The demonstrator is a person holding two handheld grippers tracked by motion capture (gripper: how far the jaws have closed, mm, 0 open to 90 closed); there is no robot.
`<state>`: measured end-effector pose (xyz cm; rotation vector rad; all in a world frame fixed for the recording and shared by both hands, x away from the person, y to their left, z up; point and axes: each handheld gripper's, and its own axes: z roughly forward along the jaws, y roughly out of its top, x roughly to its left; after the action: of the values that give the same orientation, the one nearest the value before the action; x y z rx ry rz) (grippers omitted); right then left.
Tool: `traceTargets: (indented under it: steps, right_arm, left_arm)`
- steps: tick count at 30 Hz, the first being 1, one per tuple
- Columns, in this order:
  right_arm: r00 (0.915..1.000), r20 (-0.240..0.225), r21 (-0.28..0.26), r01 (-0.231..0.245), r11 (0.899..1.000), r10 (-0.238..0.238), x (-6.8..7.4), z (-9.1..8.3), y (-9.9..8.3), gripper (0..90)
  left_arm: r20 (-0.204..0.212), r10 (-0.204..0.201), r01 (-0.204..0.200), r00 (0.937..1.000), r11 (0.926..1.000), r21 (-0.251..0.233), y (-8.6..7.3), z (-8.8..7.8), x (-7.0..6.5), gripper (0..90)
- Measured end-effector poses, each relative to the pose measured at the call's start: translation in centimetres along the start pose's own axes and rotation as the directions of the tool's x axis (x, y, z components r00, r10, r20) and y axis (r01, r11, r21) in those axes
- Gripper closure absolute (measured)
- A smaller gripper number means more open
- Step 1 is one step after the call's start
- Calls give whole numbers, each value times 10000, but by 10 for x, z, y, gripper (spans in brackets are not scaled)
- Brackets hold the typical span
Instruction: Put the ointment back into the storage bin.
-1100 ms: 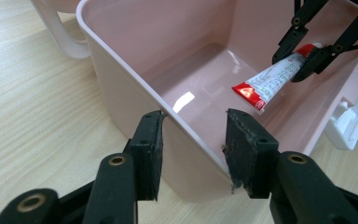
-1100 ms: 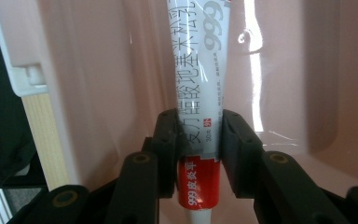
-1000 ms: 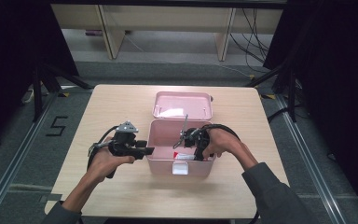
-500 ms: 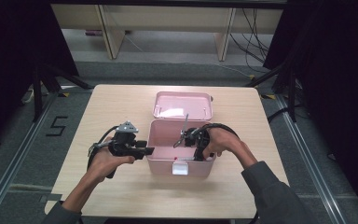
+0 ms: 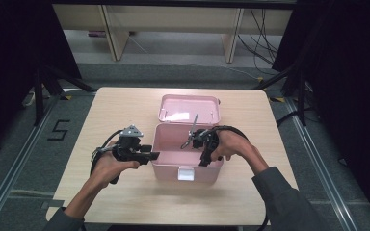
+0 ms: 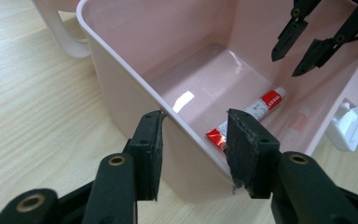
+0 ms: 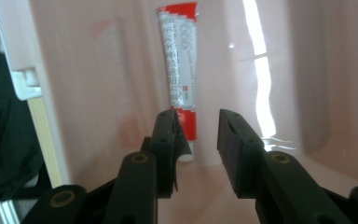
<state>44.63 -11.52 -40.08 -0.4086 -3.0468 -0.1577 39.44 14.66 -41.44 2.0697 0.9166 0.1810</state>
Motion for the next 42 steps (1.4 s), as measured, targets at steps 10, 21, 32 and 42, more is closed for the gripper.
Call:
traceTargets:
  steps: [10, 21, 32, 42]
  right_arm:
    - [9934, 586, -2272, -834, 9703, 991, -10, -27, -13, 575]
    - [9646, 872, -3619, -2021, 9101, 2489, -20, -46, -33, 547]
    - [9431, 943, -4048, -2562, 8778, 3188, -25, -57, -42, 526]
    - [9200, 919, -4407, -3056, 8440, 3811, -34, -61, -51, 511]
  left_arm:
    - [38, 222, -223, 9997, 9996, 179, 1, -1, 1, 558]
    - [-2, 267, -267, 9996, 9995, 190, 1, 0, 2, 553]
    - [-141, 120, -118, 9998, 9998, 130, 6, 5, 6, 531]
    - [-700, 22, -16, 9975, 10000, 85, 26, 22, 20, 495]
